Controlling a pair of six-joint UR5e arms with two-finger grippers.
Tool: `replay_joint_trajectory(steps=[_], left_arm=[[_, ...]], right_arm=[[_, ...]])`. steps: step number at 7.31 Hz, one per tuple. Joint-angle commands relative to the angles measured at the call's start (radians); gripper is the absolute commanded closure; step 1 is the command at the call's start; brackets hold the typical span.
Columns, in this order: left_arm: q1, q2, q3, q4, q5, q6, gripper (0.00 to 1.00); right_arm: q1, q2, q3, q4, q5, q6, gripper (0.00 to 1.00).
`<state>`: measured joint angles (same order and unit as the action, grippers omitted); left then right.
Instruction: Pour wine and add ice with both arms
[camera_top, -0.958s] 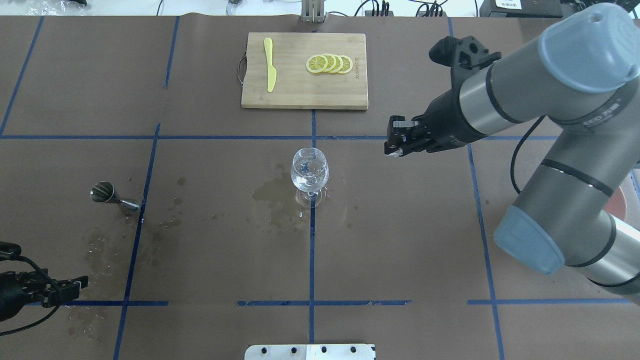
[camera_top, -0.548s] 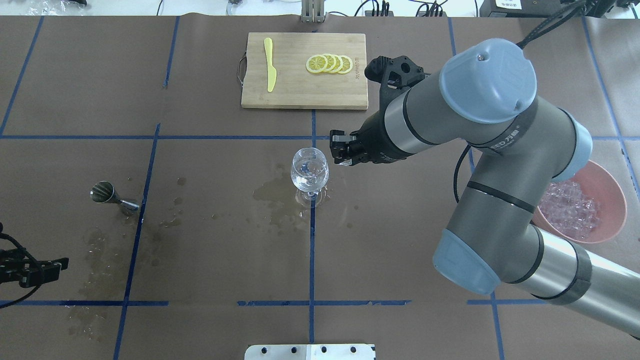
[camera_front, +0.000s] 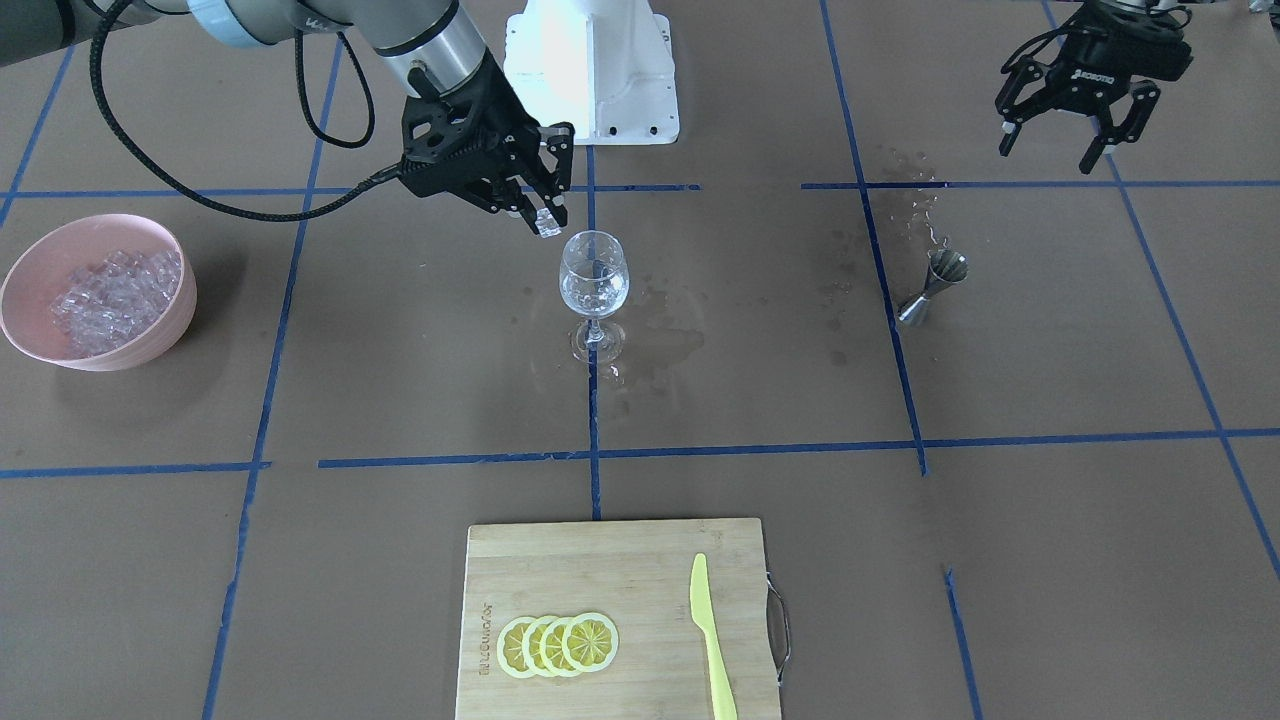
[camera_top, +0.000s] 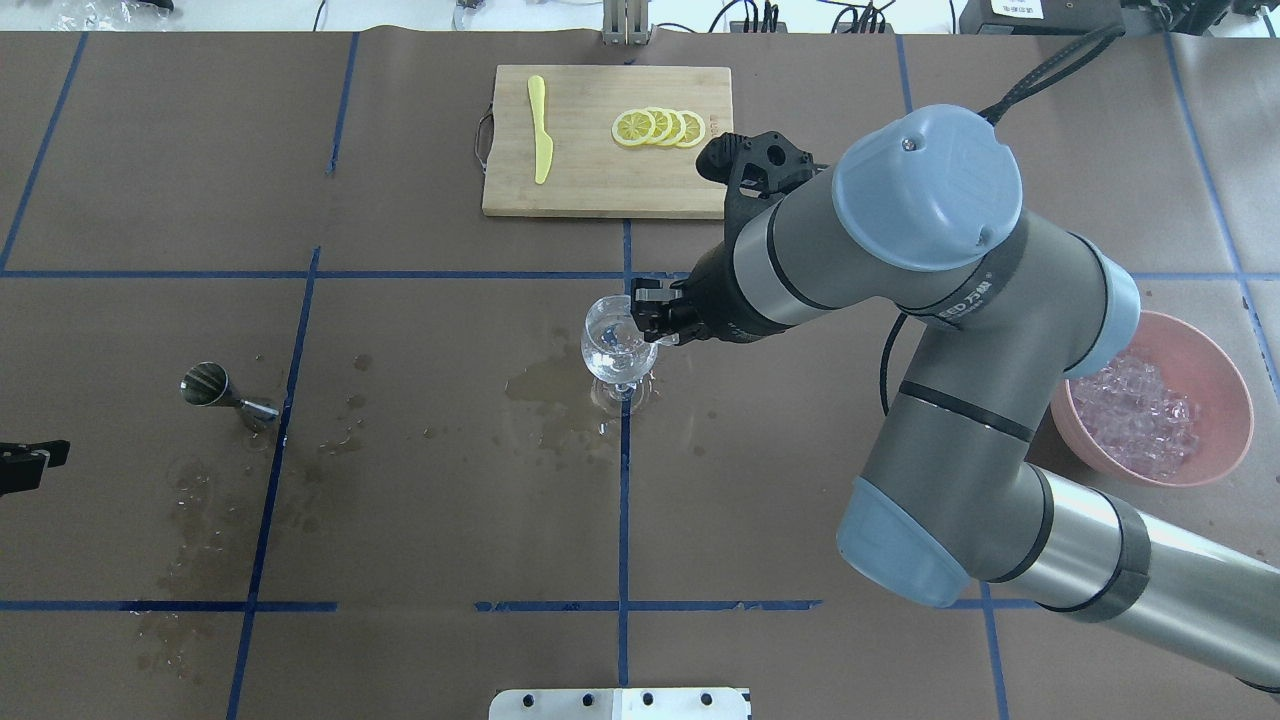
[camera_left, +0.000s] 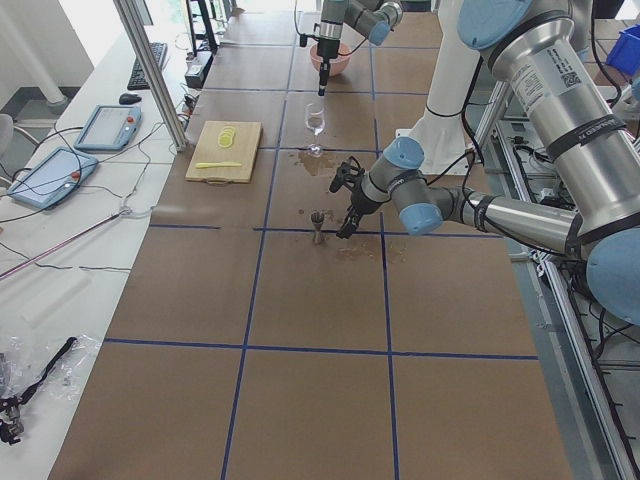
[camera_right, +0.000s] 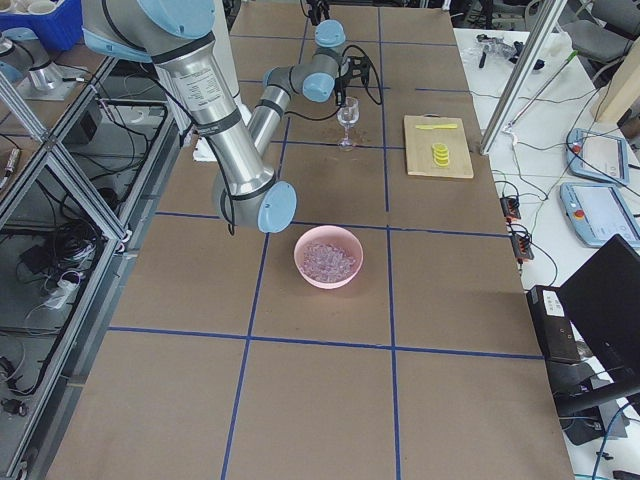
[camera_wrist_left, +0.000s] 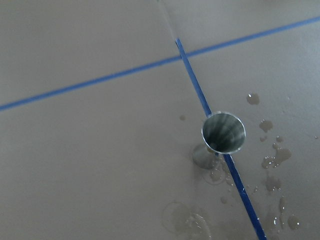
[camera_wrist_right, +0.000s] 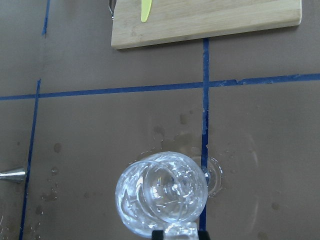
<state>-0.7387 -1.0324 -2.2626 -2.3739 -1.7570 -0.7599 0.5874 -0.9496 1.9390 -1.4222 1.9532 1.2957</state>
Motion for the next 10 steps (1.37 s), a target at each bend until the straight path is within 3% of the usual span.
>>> replay_joint_trajectory(steps=[1,5,6,7,8,10], left_arm=[[-0.134,-0.014,0.012,0.007,-0.061,0.153,0.00],[-0.188,-0.012,0.026,0.005,-0.082,0.186,0.00],[-0.188,-0.012,0.026,0.005,-0.082,0.186,0.00],[-0.189,-0.012,0.026,0.005,-0.082,0.186,0.00],[-0.189,-0.012,0.028,0.005,-0.093,0.189,0.00],[-0.307,-0.027,0.075,0.005,-0.180,0.320,0.00]], right_arm=[[-0.006,0.026,-0.018,0.000,0.000,-0.001,1.00],[-0.006,0.075,-0.071,0.002,-0.017,-0.001,1.00],[-0.006,0.074,-0.074,0.006,-0.017,-0.001,0.88],[-0.006,0.074,-0.078,0.008,-0.025,-0.003,0.09],[-0.006,0.074,-0.078,0.006,-0.036,-0.001,0.00],[0.005,0.074,-0.078,0.003,-0.034,-0.006,0.00]])
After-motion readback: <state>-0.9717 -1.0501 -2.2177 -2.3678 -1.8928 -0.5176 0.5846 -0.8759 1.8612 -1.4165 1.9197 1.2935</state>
